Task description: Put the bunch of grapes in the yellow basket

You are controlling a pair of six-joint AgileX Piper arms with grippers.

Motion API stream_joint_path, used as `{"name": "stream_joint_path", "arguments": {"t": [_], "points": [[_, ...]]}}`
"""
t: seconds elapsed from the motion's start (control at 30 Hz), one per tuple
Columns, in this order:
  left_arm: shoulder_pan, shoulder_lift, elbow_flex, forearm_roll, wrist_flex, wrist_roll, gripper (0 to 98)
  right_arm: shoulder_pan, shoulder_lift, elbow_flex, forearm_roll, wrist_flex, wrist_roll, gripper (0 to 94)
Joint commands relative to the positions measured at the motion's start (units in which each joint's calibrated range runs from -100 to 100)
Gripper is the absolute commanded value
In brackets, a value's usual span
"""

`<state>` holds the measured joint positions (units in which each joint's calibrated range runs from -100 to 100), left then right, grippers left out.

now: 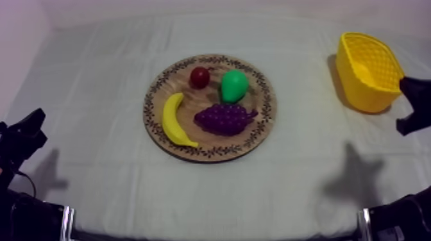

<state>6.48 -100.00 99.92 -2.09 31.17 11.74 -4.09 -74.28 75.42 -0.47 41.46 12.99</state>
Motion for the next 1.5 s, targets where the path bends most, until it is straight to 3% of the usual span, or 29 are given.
{"name": "stream_joint_path", "arguments": {"t": [0.0, 0.43, 0.93, 1.47], "points": [[0.0, 0.0, 0.0, -0.03, 0.0, 0.0, 0.1, -0.8, 7.8, -8.8, -0.8, 2.7, 1.4, 0.5], [0.0, 0.0, 0.0, -0.03, 0.0, 0.0, 0.1, -6.3, 34.6, -37.0, -5.5, 14.2, 6.7, 0.6], [0.0, 0.0, 0.0, -0.03, 0.0, 0.0, 0.1, -13.6, 59.5, -64.3, -6.1, 34.8, 10.3, 0.7], [0.0, 0.0, 0.0, -0.03, 0.0, 0.0, 0.1, -20.7, 78.0, -82.7, -5.7, 48.5, 8.9, 0.7]]}}
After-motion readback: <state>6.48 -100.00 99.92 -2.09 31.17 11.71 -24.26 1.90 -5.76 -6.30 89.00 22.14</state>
